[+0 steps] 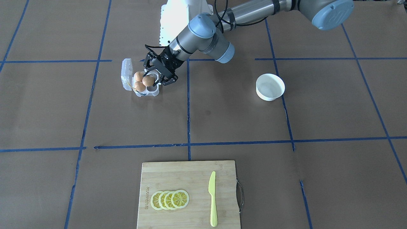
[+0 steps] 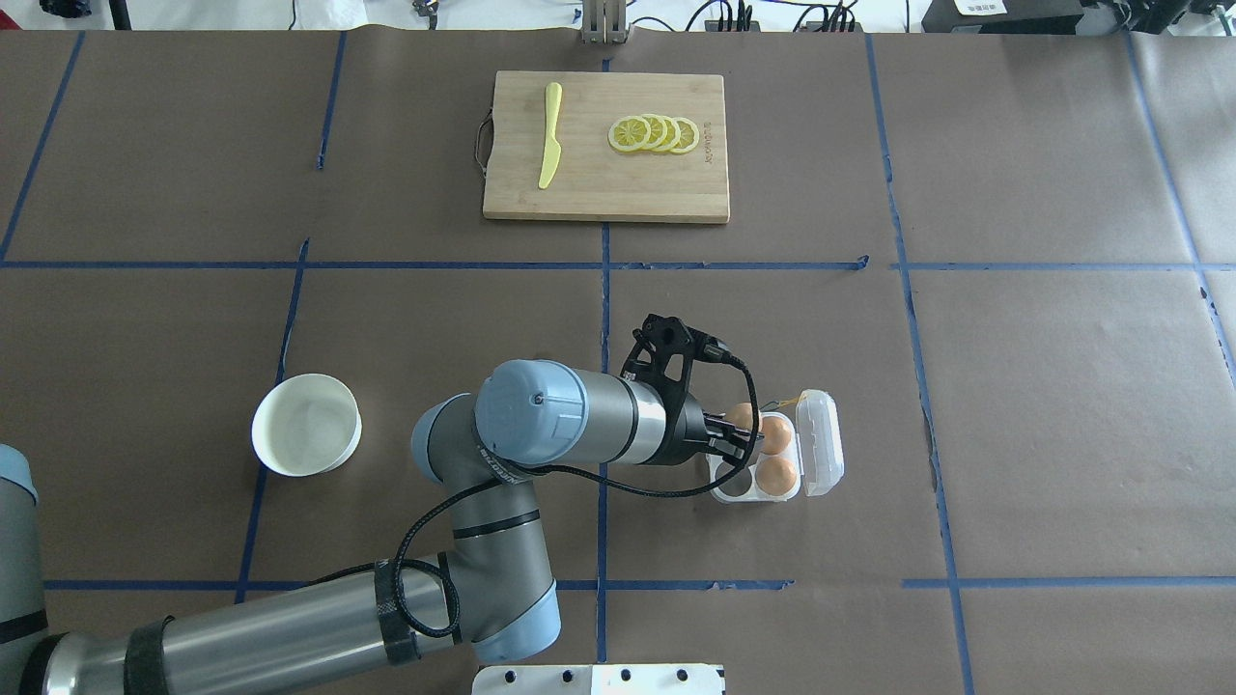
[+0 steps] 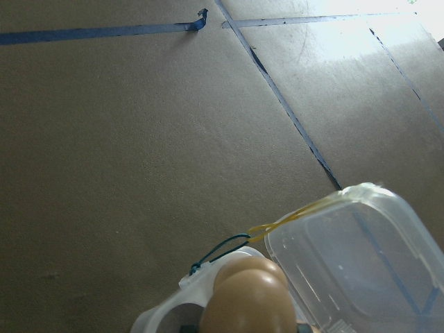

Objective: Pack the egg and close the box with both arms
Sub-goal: 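Lower the egg into the empty carton slot and open the left gripper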

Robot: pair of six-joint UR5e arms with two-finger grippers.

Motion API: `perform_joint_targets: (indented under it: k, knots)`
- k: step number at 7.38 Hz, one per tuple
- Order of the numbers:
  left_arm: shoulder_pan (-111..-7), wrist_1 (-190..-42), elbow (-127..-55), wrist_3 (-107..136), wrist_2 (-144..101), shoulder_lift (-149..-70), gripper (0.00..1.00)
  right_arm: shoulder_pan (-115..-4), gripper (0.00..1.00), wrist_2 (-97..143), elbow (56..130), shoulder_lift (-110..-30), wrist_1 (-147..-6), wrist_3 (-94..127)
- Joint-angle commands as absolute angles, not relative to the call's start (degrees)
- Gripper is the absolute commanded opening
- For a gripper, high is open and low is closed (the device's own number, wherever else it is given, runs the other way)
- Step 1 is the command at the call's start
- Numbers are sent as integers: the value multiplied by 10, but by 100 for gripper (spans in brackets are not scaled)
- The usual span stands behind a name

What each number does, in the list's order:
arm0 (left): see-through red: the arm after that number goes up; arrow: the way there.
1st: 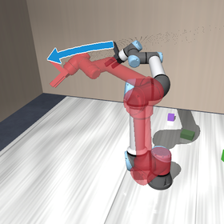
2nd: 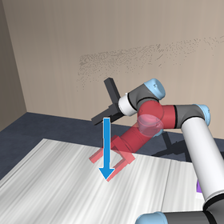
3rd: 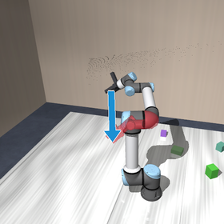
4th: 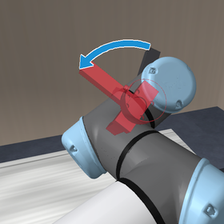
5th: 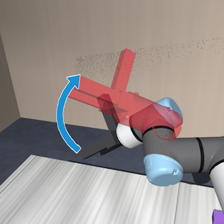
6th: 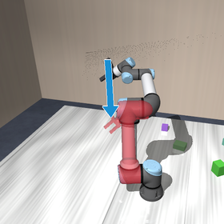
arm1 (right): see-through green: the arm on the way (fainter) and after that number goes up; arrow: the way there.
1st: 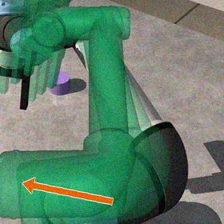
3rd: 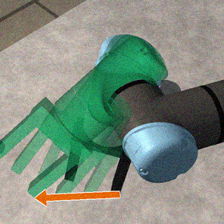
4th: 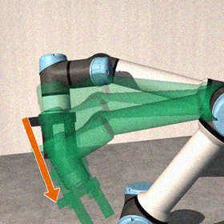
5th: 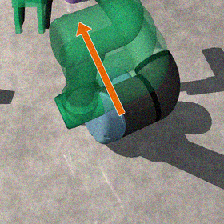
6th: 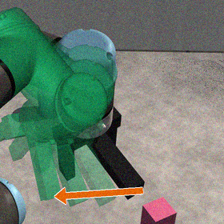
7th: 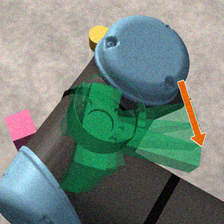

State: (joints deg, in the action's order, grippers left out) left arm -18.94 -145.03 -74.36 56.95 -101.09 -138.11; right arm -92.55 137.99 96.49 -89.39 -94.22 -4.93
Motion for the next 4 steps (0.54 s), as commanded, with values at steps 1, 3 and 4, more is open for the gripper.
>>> perform_joint_targets:
  k: [1, 3, 4]
  knots:
    - [-189, -1453, -744, 576, -1010, -1382, 100, -925, 100, 1380, 965, -893, -942, -49]
    - [-195, -1453, -751, 592, -1013, -1381, 100, -925, 100, 1381, 966, -891, -943, -49]
    - [-206, -1448, -765, 598, -1020, -1379, 100, -925, 100, 1381, 968, -891, -945, -49]
